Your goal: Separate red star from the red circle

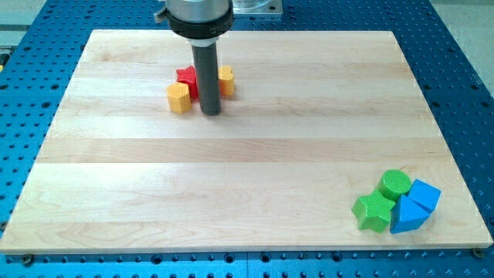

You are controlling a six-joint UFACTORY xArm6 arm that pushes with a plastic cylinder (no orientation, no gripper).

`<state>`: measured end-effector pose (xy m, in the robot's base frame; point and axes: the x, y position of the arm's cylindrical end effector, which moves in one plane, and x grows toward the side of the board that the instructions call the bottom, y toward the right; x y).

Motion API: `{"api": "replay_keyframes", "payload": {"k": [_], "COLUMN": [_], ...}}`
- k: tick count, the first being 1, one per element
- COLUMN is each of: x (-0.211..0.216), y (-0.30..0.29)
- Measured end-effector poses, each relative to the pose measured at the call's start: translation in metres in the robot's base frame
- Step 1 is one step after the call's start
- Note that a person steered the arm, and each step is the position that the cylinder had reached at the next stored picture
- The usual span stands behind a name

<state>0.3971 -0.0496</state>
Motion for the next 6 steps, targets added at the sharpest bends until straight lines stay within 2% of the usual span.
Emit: {"api": "replay_keyframes", "payload": {"k": [2, 4, 6], "x": [-0.033, -0.06, -0.051], "y": [-0.008, -0.058, -0.07]}}
